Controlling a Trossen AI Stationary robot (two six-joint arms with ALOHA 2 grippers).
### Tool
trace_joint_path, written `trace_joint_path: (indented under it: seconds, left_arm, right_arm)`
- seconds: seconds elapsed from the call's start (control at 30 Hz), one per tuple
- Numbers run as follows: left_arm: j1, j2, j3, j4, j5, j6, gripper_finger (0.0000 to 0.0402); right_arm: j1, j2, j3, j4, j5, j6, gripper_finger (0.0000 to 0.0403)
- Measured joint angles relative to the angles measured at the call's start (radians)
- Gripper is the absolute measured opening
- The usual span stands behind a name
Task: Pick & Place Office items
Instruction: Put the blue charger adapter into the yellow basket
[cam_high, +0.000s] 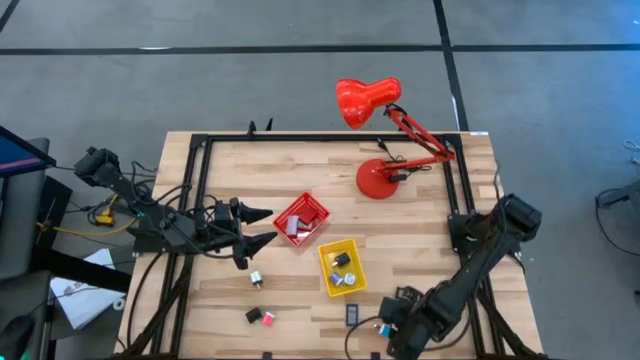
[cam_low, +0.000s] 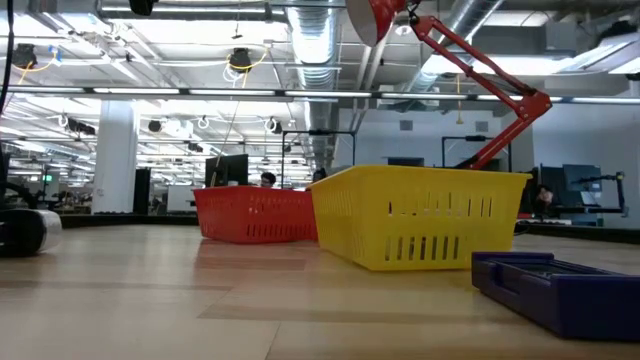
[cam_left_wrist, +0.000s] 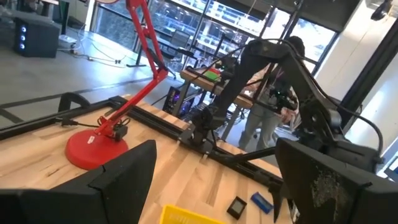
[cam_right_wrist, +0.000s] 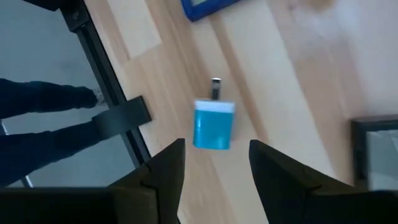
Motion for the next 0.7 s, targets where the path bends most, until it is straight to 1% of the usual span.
trace_joint_path:
  seconds: [0.17,0.27,0.4,0.47,0.57,0.7]
  left_arm:
    - [0.0,0.0,0.0,-0.005,0.028,0.0,0.0324]
    - [0.0,0.0,0.0,-0.013,0.032,0.0,0.0324]
    - [0.0,0.0,0.0,-0.027,0.043,-0.001,0.0324]
    - [0.0,0.0,0.0,-0.024,0.061,-0.001,0.0324]
    - [0.0,0.0,0.0,-0.029,0.061,-0.001,0.0324]
    - [0.0,0.0,0.0,-0.032,0.061,-0.001,0.0324]
  right_arm:
    - [-0.001,0.085,0.076,-0.025,0.0,-0.013,0.0172]
    - [-0.014,0.126,0.102,-0.034,-0.012,-0.014,0.0179]
    - [-0.018,0.152,0.11,-0.033,-0.044,-0.015,0.0202]
    - [-0.019,0.159,0.11,-0.04,-0.045,-0.017,0.0216]
    - [-0.02,0.161,0.11,-0.056,-0.045,-0.014,0.0237]
    - [-0.022,0.161,0.098,-0.058,-0.02,-0.007,0.0246]
